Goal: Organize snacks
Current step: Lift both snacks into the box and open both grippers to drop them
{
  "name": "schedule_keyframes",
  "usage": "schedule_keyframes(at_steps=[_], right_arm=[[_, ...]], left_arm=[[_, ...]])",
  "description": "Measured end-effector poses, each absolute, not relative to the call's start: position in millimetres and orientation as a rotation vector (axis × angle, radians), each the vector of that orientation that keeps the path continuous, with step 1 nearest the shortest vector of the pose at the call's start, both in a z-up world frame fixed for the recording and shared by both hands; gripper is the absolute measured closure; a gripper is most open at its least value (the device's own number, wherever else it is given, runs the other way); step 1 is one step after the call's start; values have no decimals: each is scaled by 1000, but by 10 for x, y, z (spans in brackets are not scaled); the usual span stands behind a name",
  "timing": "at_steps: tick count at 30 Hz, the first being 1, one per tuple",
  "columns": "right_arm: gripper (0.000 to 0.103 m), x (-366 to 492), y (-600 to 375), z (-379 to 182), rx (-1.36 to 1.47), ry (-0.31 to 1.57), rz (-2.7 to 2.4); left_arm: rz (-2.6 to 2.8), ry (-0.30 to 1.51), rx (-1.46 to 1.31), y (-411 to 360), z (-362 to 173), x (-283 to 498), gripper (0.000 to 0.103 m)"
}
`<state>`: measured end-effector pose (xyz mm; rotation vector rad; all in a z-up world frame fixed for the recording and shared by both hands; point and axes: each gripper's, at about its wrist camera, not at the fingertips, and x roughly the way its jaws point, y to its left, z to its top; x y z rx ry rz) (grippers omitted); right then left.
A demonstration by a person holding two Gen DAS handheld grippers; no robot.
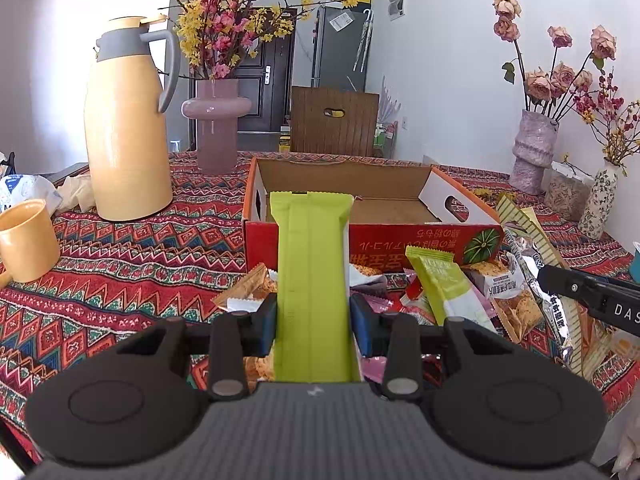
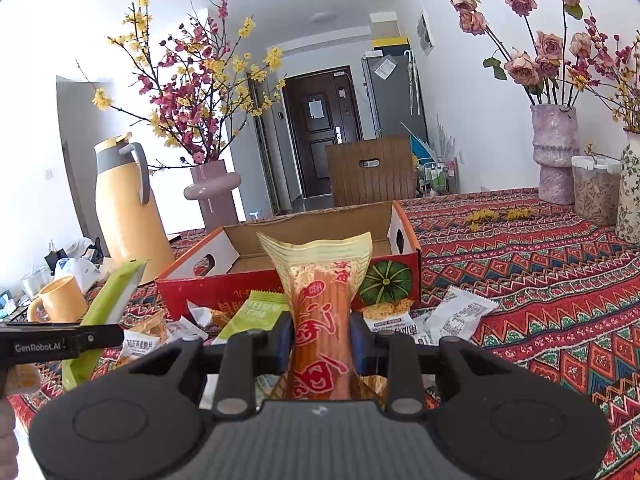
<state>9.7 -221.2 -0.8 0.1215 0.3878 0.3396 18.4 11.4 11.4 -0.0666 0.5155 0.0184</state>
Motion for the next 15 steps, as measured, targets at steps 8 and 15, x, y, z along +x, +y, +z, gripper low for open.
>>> schedule_keyframes(at_steps=[8,15], right_arm=[[74,355,-2175,113,121,350,335],[74,701,-2127,273,123,318,326]], left_arm=[[13,490,-55,72,243,459,65],[9,464,-40,-1,393,721,65]])
